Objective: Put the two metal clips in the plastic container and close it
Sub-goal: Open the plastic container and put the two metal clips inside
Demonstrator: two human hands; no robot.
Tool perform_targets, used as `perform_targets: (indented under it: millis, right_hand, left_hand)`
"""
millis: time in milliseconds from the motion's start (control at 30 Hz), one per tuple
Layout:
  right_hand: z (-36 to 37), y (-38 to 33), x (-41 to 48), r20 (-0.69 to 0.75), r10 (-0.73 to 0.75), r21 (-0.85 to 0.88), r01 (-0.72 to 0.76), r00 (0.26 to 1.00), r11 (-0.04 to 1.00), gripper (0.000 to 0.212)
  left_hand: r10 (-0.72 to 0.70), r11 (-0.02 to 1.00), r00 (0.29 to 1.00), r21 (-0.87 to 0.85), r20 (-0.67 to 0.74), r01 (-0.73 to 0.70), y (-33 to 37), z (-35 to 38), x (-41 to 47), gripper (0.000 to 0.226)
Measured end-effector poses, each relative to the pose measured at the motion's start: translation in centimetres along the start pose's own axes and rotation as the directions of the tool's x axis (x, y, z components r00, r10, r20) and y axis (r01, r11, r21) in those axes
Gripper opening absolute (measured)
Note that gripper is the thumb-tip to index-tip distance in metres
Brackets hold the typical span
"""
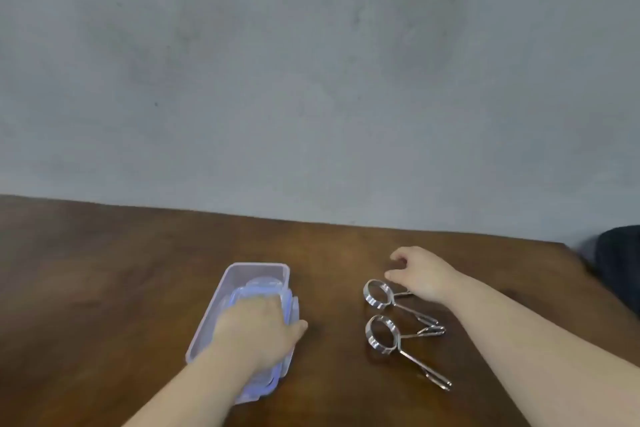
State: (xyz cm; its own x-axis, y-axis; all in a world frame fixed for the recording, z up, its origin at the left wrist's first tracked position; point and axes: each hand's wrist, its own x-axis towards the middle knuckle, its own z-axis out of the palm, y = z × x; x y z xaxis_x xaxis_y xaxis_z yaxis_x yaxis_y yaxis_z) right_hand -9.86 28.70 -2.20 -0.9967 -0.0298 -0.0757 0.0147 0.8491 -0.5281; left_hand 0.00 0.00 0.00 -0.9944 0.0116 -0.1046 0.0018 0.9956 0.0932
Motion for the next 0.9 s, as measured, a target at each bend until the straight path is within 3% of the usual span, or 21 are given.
perform_targets:
  millis: [67, 200, 400, 533, 800, 900]
  right_hand:
    - [0.8, 0.6, 0.4, 0.019, 0.025, -0.156, -0.022, 0.999, 0.987, 0.065]
    - [2.4, 2.0, 0.8, 0.108, 0.050, -0.206, -0.027, 0.993, 0.978, 0.074]
    - [4.3, 2.8, 1.3, 0.162, -0.009, -0.310, 0.060, 0.987, 0.949, 0.054]
    - [4.7, 3.1, 1.4, 0.101, -0.019, -0.325, 0.051, 0.995, 0.944, 0.040]
    - [4.5, 3.5, 1.1, 0.088, 0.017, -0.289, 0.009, 0.996, 0.957, 0.040]
    - [4.3, 4.2, 0.9, 0.073, 0.042, -0.201, -0.026, 0.996, 0.979, 0.043]
  left_hand:
    - [-0.038, 0.999, 0.999, -0.001, 0.032, 0.038, -0.2, 1.5, -0.1, 0.045]
    - [-0.044, 0.998, 0.999, 0.054, -0.007, 0.044, -0.8, 3.9, -0.5, 0.029]
    - [-0.034, 0.989, 0.999, 0.145, 0.039, 0.028, -1.1, 5.2, -0.3, 0.020]
    - [0.021, 0.993, 0.999, 0.119, 0.040, -0.025, -1.4, 5.1, -0.1, 0.018]
    - [0.181, 0.957, 0.983, 0.226, 0.018, -0.180, -0.8, 4.5, 0.6, 0.019]
    - [0.250, 0.940, 0.968, 0.237, 0.008, -0.245, -0.7, 4.7, 1.0, 0.025]
